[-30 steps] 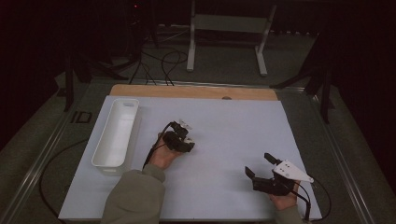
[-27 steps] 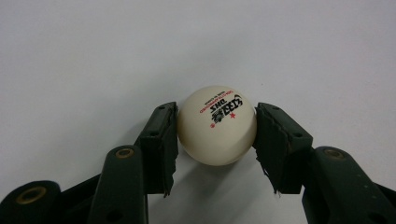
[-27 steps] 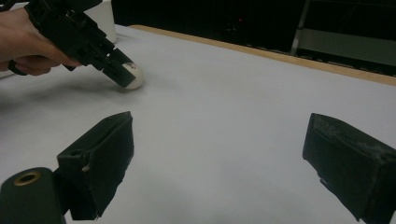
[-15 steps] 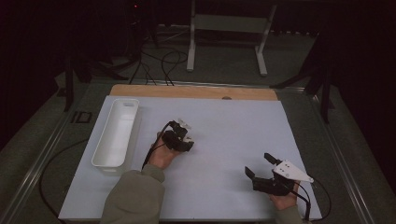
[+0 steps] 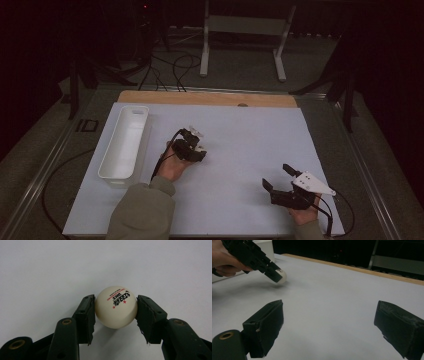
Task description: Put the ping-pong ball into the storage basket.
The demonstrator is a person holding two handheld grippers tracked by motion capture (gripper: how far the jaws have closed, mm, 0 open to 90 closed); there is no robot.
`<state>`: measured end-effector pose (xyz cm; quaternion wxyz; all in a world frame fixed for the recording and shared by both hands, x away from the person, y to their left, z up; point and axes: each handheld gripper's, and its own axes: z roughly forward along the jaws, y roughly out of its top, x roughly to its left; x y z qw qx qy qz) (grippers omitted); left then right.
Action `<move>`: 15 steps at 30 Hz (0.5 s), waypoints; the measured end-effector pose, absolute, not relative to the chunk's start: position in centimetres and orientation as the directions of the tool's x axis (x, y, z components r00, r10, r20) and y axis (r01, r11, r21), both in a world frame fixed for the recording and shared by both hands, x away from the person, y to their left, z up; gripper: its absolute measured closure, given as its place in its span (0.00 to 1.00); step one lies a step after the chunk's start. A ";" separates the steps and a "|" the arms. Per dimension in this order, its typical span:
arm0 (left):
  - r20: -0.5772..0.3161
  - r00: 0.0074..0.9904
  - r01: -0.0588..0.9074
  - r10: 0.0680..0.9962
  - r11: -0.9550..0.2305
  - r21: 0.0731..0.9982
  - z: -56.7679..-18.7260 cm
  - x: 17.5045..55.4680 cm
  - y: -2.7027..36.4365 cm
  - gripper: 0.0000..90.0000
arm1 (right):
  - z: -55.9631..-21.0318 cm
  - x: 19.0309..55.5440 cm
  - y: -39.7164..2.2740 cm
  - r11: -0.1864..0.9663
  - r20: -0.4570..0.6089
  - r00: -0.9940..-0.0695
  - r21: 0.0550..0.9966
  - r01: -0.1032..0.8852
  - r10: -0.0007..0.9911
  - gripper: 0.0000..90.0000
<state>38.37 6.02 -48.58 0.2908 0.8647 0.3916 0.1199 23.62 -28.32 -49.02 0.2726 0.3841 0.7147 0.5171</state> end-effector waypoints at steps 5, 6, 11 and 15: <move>-0.019 0.656 0.614 0.754 -0.520 0.594 -48.4 38.3 6.2 0.57 | -49.0 23.6 -28.3 0.169 0.010 -0.556 0.948 0.269 0.831 0.10; -0.019 0.655 0.615 0.756 -0.518 0.594 -48.3 38.3 6.3 0.57 | -49.0 23.6 -28.3 0.169 0.010 -0.556 0.948 0.269 0.831 0.10; -0.026 0.651 0.618 0.759 -0.510 0.598 -48.0 38.3 6.4 0.57 | -49.0 23.6 -28.3 0.170 0.009 -0.555 0.948 0.270 0.832 0.10; -0.021 0.643 0.628 0.766 -0.511 0.587 -47.7 38.2 6.5 0.57 | -49.0 23.6 -28.3 0.168 0.010 -0.555 0.948 0.269 0.832 0.10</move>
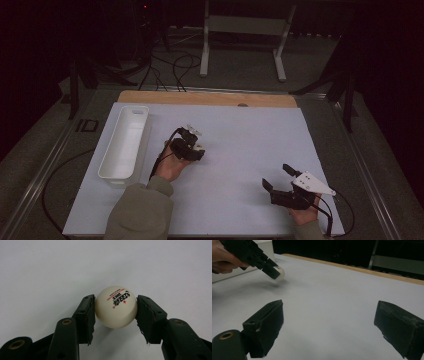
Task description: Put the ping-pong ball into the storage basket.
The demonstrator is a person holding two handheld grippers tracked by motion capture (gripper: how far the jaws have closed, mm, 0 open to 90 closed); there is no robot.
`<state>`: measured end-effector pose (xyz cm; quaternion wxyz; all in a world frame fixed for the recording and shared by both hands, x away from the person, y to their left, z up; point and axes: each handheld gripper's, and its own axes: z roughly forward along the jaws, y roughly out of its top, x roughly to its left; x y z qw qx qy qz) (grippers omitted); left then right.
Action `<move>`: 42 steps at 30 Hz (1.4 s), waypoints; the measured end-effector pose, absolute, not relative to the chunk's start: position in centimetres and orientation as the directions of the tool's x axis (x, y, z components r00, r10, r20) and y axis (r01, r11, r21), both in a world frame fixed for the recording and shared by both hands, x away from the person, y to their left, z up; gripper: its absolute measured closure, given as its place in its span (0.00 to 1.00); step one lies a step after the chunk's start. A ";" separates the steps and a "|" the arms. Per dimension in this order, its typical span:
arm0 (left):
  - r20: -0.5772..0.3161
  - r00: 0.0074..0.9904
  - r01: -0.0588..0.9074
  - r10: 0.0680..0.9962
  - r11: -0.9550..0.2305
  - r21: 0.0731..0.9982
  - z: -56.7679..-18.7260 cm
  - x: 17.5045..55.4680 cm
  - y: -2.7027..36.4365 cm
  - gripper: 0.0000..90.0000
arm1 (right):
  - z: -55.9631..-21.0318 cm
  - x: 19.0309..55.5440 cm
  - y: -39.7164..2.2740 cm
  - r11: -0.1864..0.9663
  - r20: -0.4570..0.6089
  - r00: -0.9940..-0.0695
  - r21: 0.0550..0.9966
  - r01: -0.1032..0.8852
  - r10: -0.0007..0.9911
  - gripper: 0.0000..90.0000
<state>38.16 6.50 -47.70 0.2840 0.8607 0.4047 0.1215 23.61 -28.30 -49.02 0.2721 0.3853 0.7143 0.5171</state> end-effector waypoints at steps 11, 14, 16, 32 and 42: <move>-0.027 0.618 0.650 0.786 -0.491 0.580 -46.8 38.0 7.1 0.57 | -49.0 23.6 -28.3 0.166 0.011 -0.554 0.949 0.268 0.832 0.10; -0.027 0.617 0.652 0.787 -0.491 0.578 -46.8 38.0 7.2 0.57 | -49.0 23.6 -28.4 0.165 0.011 -0.554 0.950 0.267 0.832 0.10; -0.032 0.620 0.647 0.784 -0.487 0.586 -46.5 37.9 7.3 0.57 | -49.0 23.6 -28.4 0.165 0.011 -0.554 0.950 0.267 0.832 0.10; -0.030 0.619 0.636 0.785 -0.478 0.606 -44.8 37.3 7.1 0.57 | -49.0 23.7 -28.5 0.151 0.019 -0.549 0.953 0.263 0.835 0.10; -0.041 0.605 0.649 0.795 -0.463 0.603 -44.0 37.2 7.6 0.57 | -48.9 23.9 -28.5 0.144 0.028 -0.553 0.954 0.265 0.833 0.10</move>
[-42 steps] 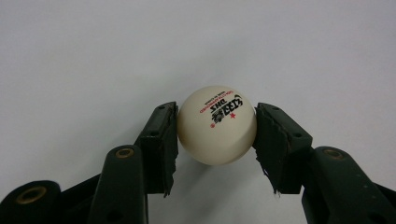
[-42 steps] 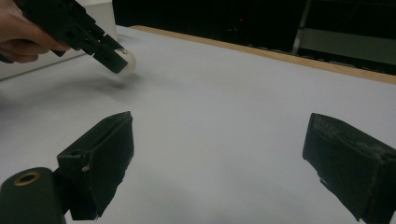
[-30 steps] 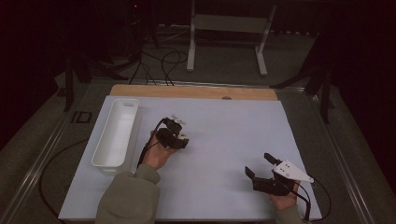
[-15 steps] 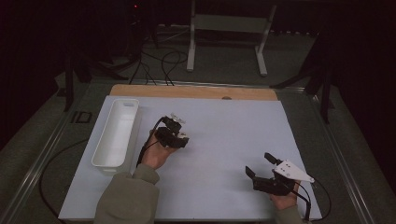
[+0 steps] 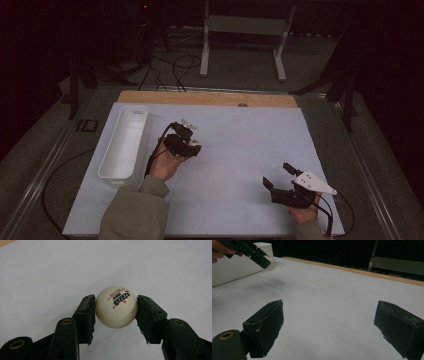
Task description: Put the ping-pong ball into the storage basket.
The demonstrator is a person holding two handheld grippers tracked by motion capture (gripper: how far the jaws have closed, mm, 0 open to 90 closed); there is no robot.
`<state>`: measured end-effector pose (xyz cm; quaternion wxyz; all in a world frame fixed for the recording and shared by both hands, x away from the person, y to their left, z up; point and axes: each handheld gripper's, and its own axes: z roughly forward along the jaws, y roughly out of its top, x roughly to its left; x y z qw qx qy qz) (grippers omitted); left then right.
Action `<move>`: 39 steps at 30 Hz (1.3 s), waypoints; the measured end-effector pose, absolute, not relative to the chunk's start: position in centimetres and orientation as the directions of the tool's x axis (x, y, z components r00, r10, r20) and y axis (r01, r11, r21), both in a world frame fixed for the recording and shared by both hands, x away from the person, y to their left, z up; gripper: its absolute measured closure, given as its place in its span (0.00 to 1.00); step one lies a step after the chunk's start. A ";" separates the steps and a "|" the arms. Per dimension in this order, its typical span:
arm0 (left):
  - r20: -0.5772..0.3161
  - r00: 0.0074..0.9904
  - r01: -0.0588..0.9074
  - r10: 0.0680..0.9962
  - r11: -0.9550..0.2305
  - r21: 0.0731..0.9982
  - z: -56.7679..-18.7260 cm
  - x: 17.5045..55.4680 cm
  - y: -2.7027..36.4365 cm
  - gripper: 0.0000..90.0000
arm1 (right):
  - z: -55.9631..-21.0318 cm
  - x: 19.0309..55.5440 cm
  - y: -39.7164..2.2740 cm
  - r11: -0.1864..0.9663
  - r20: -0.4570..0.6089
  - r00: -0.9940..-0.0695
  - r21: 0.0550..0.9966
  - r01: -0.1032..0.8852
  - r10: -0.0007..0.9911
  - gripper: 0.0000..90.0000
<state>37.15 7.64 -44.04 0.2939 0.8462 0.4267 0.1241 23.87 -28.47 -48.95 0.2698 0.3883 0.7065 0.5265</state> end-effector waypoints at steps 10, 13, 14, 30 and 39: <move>-0.048 0.601 0.652 0.798 -0.455 0.607 -43.6 37.0 8.3 0.57 | -48.9 24.0 -28.5 0.151 0.014 -0.551 0.955 0.254 0.834 0.10; -0.044 0.606 0.649 0.794 -0.461 0.605 -43.5 36.9 8.4 0.57 | -48.9 24.1 -28.5 0.152 0.012 -0.549 0.956 0.252 0.836 0.10; -0.048 0.606 0.649 0.794 -0.458 0.607 -43.4 36.9 8.4 0.57 | -48.9 24.1 -28.5 0.152 0.012 -0.549 0.956 0.252 0.836 0.10; -0.057 0.618 0.636 0.784 -0.456 0.622 -42.7 36.4 9.3 0.57 | -48.9 24.2 -28.5 0.147 0.017 -0.550 0.956 0.253 0.835 0.10; -0.065 0.618 0.637 0.783 -0.451 0.625 -42.3 36.1 9.9 0.57 | -48.9 24.2 -28.4 0.148 0.017 -0.553 0.956 0.252 0.833 0.10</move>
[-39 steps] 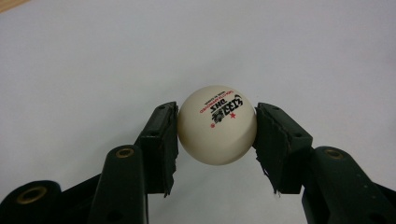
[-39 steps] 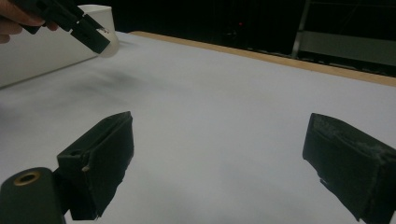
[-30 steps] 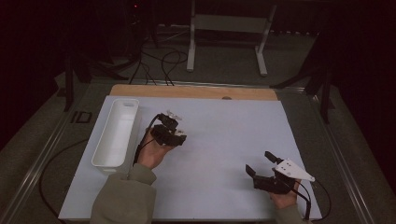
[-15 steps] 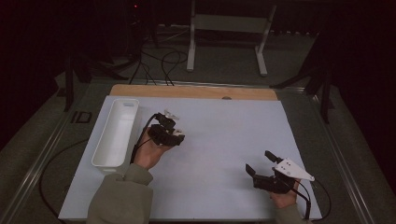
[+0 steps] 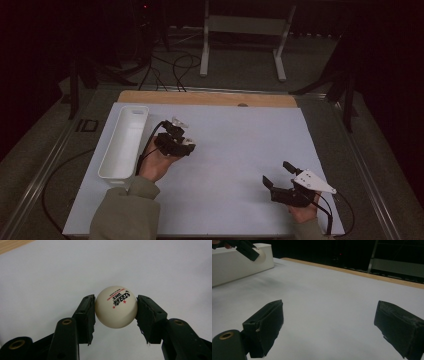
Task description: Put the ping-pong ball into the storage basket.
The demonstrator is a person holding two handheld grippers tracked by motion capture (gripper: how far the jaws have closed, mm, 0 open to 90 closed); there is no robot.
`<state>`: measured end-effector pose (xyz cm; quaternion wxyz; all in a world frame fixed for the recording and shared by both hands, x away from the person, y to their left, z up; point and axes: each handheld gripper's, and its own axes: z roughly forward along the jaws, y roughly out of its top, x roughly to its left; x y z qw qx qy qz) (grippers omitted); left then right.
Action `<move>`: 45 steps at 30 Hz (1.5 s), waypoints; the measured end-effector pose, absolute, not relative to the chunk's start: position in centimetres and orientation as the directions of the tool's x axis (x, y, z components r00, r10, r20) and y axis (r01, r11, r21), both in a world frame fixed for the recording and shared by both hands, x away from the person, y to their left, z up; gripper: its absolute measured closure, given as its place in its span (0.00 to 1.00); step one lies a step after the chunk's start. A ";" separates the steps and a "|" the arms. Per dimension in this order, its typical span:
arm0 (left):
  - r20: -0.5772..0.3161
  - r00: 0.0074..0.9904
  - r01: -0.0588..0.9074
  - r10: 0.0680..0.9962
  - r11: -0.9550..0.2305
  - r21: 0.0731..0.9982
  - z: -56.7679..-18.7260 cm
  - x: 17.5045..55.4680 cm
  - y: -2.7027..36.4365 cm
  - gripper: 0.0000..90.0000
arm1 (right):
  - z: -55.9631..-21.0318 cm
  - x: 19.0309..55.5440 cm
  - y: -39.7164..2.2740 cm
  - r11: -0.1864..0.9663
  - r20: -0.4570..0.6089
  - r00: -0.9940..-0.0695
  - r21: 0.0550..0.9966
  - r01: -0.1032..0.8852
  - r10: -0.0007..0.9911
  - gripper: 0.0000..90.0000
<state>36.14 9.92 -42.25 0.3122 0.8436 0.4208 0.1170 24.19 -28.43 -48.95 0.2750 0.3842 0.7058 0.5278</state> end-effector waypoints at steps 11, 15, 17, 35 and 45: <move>-0.057 0.622 0.630 0.781 -0.456 0.628 -41.5 35.9 10.5 0.57 | -49.0 24.2 -28.4 0.153 0.012 -0.552 0.955 0.253 0.834 0.10; -0.053 0.621 0.627 0.782 -0.456 0.631 -41.1 35.8 10.6 0.57 | -49.0 24.2 -28.4 0.156 0.009 -0.553 0.955 0.252 0.833 0.10; -0.055 0.621 0.625 0.782 -0.452 0.636 -40.9 35.8 10.7 0.57 | -49.0 24.2 -28.4 0.157 0.010 -0.552 0.955 0.253 0.833 0.10; -0.054 0.626 0.618 0.778 -0.453 0.642 -40.1 35.4 11.7 0.57 | -49.0 24.2 -28.4 0.160 0.009 -0.544 0.952 0.262 0.839 0.10; -0.057 0.617 0.621 0.785 -0.441 0.648 -39.8 35.2 12.4 0.57 | -49.1 24.2 -28.4 0.160 0.009 -0.546 0.952 0.262 0.838 0.10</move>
